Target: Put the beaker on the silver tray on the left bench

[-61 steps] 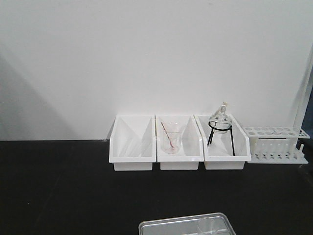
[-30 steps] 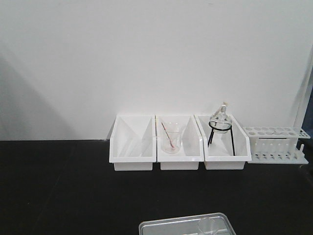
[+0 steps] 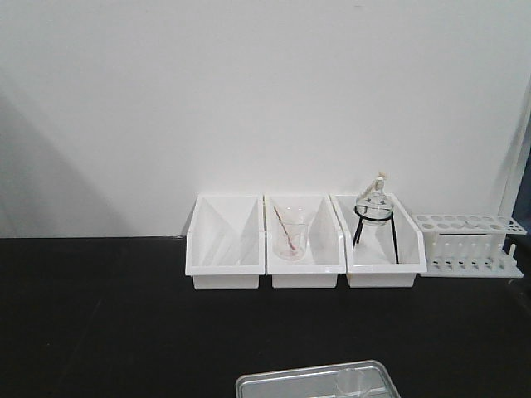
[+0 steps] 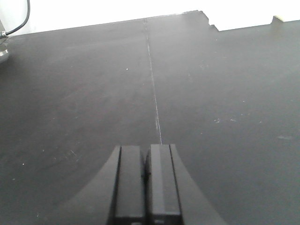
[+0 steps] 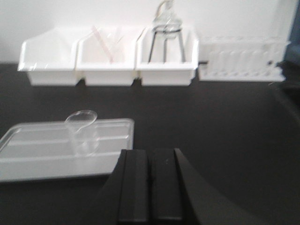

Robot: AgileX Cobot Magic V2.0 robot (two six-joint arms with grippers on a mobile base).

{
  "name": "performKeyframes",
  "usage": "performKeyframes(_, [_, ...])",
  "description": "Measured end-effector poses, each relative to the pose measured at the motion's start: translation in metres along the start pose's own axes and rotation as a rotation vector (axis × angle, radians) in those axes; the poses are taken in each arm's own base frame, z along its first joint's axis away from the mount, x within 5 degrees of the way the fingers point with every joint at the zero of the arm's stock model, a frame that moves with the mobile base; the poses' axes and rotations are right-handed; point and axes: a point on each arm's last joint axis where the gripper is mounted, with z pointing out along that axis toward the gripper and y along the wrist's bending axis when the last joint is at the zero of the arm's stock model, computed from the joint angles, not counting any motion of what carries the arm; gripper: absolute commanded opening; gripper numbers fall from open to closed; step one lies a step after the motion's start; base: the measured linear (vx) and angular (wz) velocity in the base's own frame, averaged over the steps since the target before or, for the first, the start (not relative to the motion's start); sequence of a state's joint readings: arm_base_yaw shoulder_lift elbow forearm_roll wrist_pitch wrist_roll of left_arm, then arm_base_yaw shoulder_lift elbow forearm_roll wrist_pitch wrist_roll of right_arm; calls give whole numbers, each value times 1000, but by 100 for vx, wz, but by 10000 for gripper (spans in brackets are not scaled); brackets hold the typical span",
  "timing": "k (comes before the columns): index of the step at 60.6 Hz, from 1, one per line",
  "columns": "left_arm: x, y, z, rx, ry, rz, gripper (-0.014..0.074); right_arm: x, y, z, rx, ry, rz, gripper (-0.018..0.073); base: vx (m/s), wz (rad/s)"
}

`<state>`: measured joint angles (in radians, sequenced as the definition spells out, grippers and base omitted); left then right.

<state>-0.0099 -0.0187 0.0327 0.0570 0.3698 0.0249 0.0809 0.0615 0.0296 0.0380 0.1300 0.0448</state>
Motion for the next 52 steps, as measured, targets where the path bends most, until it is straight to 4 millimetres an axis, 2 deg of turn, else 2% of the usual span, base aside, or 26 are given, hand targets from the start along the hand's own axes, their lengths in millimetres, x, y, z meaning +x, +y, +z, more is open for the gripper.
performKeyframes(13, [0,0,0,0,0,0,1,2,-6,-5,91,-17,-10,-11,0,0])
performKeyframes(52, [0,0,0,0,0,0,1,3,-6,-5,96,-12,-25,-11,0,0])
